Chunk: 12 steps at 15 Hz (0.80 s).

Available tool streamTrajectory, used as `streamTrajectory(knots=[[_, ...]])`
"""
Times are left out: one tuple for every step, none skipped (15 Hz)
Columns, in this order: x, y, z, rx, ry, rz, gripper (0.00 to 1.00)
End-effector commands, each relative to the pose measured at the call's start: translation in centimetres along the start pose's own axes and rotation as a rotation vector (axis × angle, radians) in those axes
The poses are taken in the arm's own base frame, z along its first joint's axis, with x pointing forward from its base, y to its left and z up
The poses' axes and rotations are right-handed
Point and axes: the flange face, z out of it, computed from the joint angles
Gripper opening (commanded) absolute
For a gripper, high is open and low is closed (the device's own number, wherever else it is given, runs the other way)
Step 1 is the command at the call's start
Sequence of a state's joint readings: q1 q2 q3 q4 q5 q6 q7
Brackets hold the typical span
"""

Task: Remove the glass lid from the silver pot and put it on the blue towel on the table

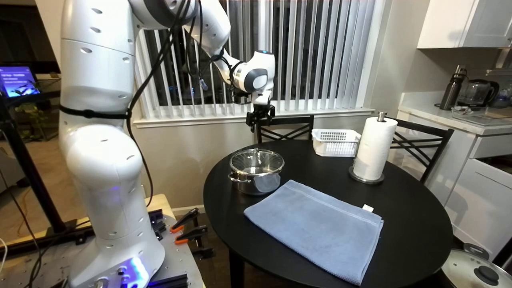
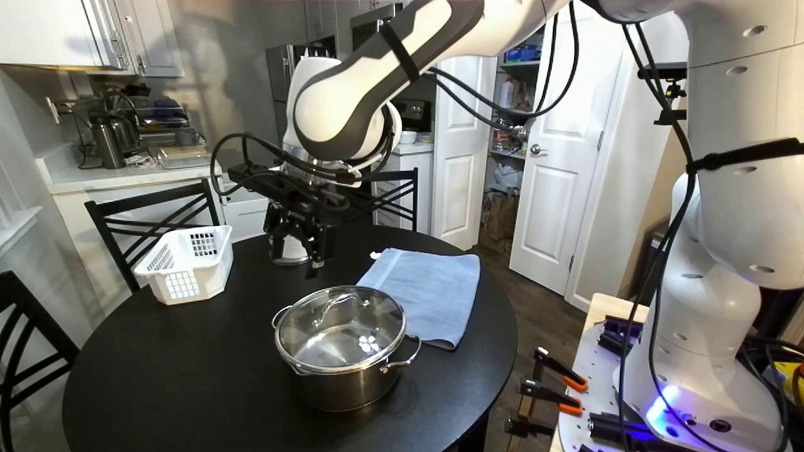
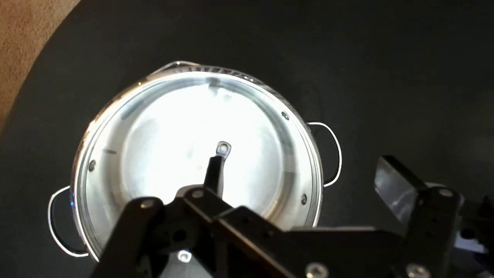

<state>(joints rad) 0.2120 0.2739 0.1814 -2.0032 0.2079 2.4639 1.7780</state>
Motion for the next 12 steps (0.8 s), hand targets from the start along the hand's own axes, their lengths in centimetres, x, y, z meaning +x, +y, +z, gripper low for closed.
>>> streamTrajectory(knots=[[1.0,-0.2,2.4,-0.008,-0.055,0.127,1.00],[1.4,-0.1,3.0,-0.020,-0.066,0.151,1.00],[1.7,0.0,3.5,-0.034,-0.071,0.180,1.00],[2.0,0.1,3.9,-0.045,-0.071,0.210,1.00],[2.2,0.3,4.1,-0.057,-0.074,0.235,1.00],[2.3,0.4,4.3,-0.068,-0.072,0.259,1.00],[2.4,0.6,4.5,-0.081,-0.065,0.280,1.00],[2.4,0.8,4.6,-0.091,-0.049,0.301,1.00],[2.5,1.0,4.6,-0.103,-0.030,0.322,1.00],[2.6,1.3,4.7,-0.119,-0.011,0.346,1.00],[2.7,1.6,4.7,-0.135,0.012,0.371,1.00],[2.8,1.9,4.7,-0.148,0.048,0.398,1.00]])
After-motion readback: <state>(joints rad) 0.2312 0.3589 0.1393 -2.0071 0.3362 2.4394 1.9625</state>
